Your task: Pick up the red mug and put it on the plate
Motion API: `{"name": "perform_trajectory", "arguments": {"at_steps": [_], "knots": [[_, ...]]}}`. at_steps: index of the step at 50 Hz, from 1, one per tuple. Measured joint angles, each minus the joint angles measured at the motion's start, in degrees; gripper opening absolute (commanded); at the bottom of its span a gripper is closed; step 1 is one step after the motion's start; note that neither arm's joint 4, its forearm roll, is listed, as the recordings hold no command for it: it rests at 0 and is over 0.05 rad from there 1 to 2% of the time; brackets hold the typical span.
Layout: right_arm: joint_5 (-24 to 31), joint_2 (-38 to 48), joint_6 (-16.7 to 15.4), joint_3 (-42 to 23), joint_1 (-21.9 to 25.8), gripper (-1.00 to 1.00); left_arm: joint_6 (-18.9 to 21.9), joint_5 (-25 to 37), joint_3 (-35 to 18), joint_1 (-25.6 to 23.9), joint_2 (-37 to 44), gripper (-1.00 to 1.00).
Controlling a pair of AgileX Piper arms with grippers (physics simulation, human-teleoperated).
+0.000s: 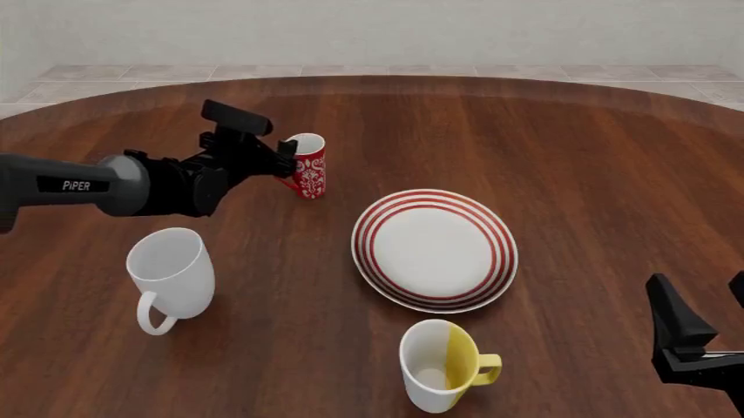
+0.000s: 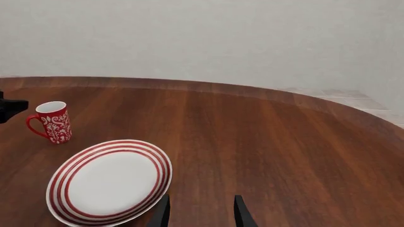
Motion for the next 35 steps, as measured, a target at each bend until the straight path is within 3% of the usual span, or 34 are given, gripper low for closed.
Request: {"name": "perform_trajectory", "arguments": {"at_steps": [35], "knots": [[-0.25,0.39,-0.21,0.01,-0.05,1.00,-0.46,-0.99,-1.86,0.76,4.13,1.00]]}}
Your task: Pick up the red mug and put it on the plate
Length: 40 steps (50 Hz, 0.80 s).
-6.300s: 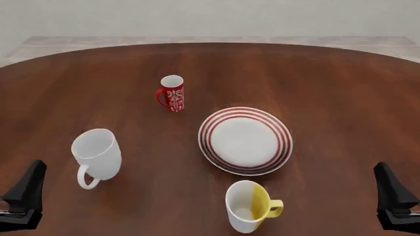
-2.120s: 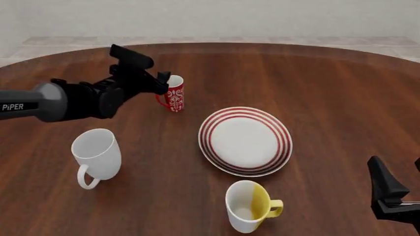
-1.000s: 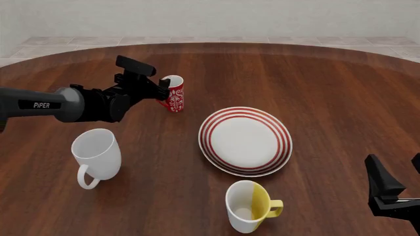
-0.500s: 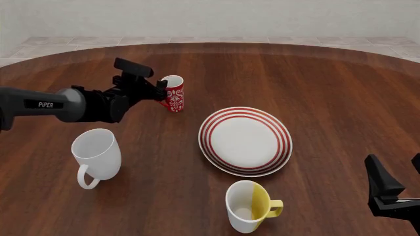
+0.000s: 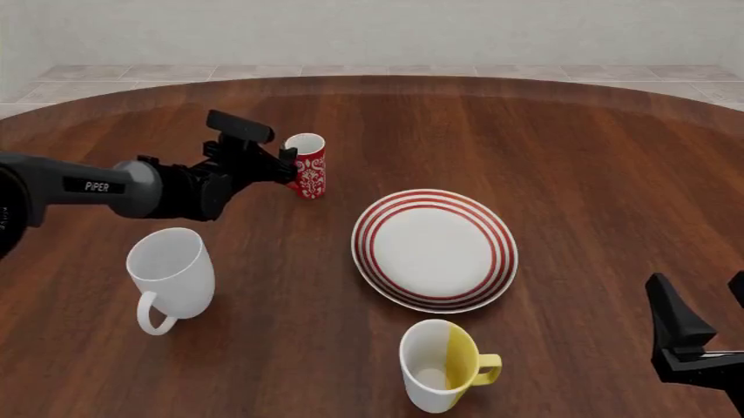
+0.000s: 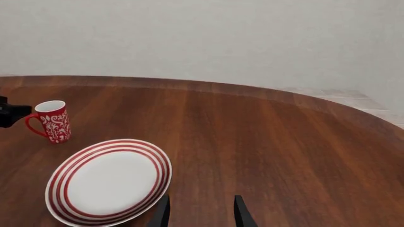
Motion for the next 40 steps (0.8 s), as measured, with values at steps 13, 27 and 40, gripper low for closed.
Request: {"name": "perform_trajectory", "arguments": {"at_steps": [13,27,40], "knots": [[0.06,-0.03,-0.16,0.00,0.03,1.00,0.00,-0.11,-0.63,0.17,1.24,1.00],[-0.17,0.27,-0.29,-0.01,0.11,1.00,-0.07,-0.34,-1.38,0.45,2.94,1.00],[-0.62,0.84,-0.43,-0.01,0.15,1.00,-0.14,-0.51,-1.44,0.35,3.32,1.00]]}}
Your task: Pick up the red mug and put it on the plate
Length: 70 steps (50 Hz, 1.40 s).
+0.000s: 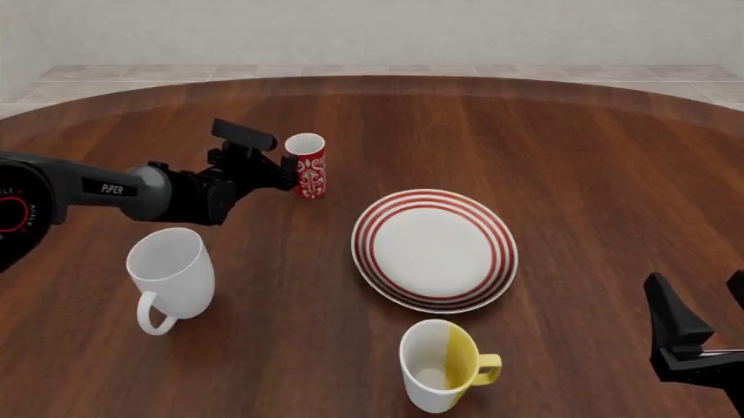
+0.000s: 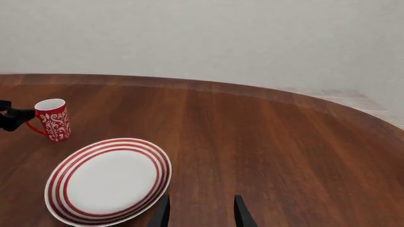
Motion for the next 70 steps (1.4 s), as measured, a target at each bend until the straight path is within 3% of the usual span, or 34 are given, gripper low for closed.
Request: {"name": "perform_trajectory", "arguments": {"at_steps": [70], "knots": [[-0.70,0.97,-0.47,-0.01,-0.12,1.00,-0.94,-1.75,-1.18,-0.70,4.24,1.00]]}}
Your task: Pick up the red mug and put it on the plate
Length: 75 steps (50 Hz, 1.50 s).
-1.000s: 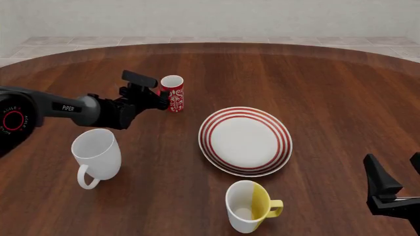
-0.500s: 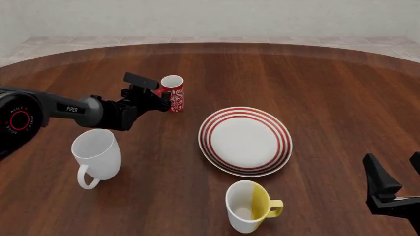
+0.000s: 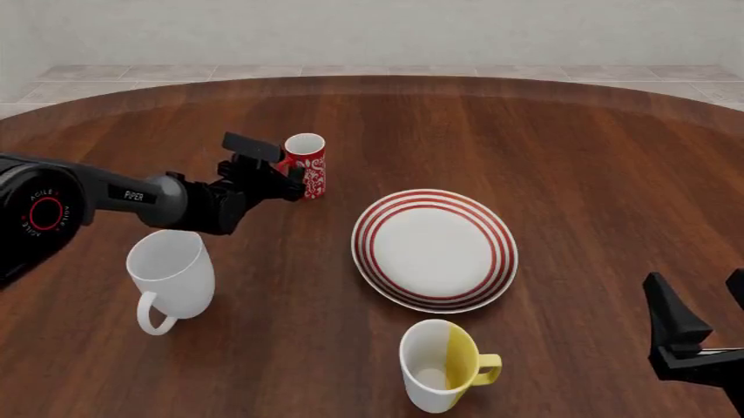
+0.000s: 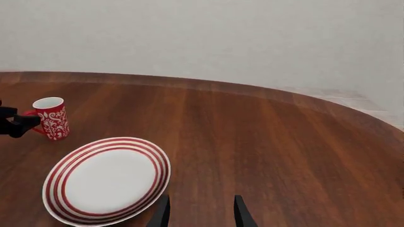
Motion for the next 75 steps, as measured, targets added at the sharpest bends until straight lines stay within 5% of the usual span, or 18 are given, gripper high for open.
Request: {"name": "perform_trajectory", "arguments": {"at_steps": [47,48,75], "knots": [[1.15,-1.13,-0.62,-0.01,0.15,1.00,-0.70,-1.09,-1.04,0.33,2.35,1.00],[1.13,-1.11,-0.64,-0.01,0.16,1.00,-0.73,-1.14,-0.95,0.28,2.32,-1.00],[0.72,-0.56,-1.06,0.00,0.19,1.00,-2.06,-3.04,1.94,-0.38,0.82,-1.00]]}}
